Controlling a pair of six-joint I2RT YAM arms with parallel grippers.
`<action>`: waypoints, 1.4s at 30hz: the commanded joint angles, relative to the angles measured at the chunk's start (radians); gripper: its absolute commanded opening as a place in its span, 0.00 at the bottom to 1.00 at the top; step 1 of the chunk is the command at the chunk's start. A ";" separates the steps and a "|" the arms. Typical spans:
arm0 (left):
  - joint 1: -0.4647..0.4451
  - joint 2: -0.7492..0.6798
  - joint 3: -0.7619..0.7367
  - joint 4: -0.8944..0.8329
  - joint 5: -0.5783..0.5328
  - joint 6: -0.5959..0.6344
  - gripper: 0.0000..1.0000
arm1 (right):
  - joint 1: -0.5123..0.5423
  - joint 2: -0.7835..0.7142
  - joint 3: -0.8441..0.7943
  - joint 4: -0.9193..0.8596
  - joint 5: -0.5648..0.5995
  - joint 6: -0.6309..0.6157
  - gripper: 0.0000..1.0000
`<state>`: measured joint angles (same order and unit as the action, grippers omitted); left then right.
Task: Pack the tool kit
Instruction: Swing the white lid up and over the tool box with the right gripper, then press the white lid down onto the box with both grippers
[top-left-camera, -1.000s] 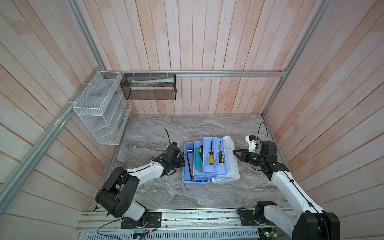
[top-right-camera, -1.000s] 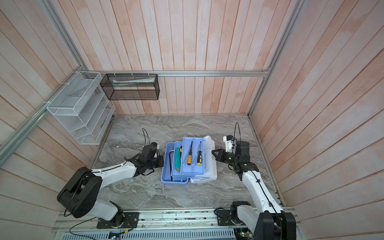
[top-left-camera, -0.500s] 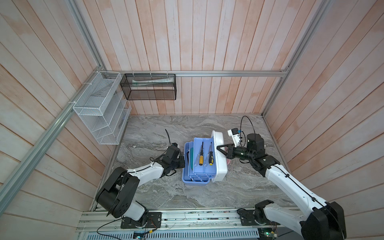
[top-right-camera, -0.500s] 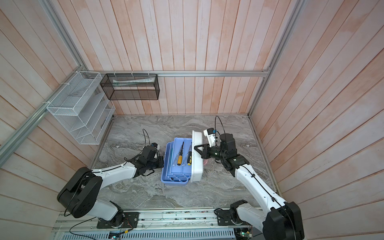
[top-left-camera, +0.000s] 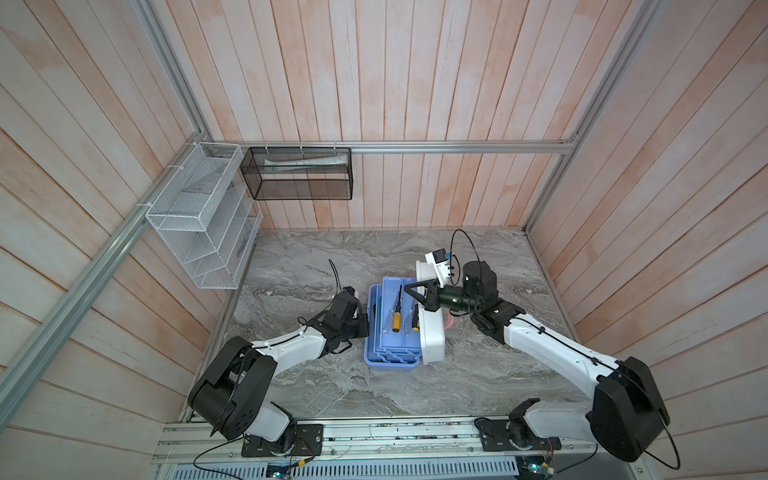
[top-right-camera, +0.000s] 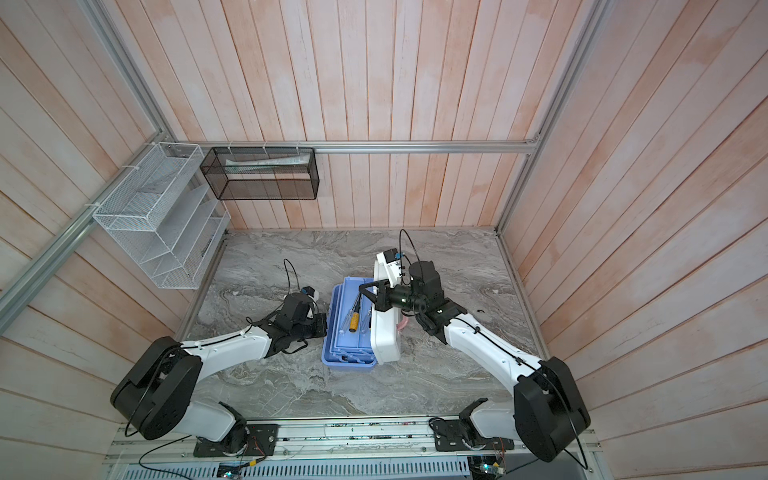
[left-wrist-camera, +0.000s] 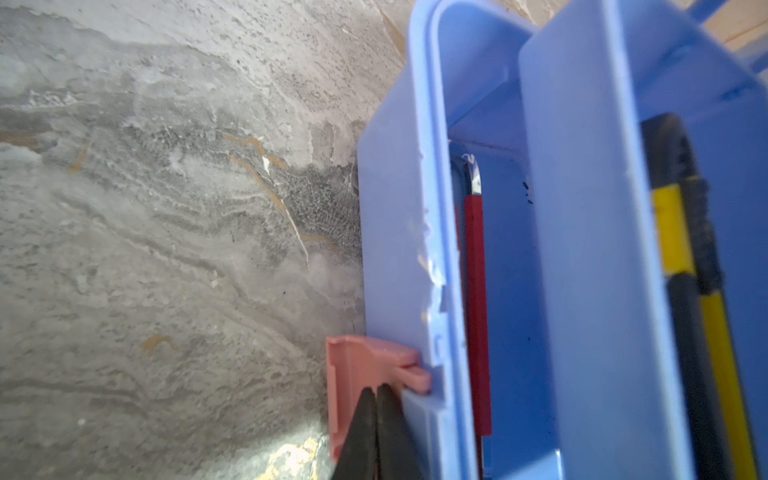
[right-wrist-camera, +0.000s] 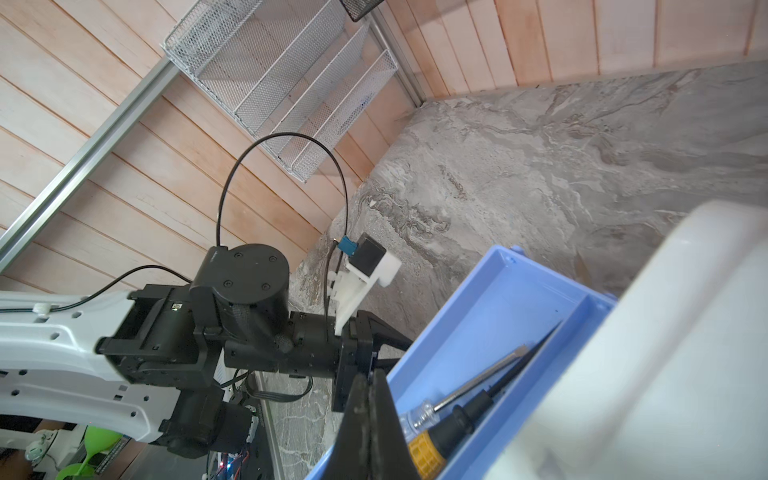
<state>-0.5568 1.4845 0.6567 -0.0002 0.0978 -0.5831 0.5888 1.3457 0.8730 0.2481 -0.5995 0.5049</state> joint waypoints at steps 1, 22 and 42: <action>-0.002 -0.029 -0.019 0.025 0.017 0.010 0.08 | 0.045 0.111 0.014 -0.105 0.029 -0.016 0.00; 0.037 -0.227 -0.039 -0.176 -0.110 -0.025 0.08 | 0.173 0.334 0.414 -0.178 0.097 -0.140 0.00; 0.037 -0.340 -0.075 -0.162 -0.060 -0.040 0.02 | 0.080 0.042 0.025 -0.111 0.130 -0.168 0.00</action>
<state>-0.5236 1.1713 0.5804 -0.1543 0.0265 -0.6182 0.6659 1.3586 0.9096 0.0910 -0.4484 0.3397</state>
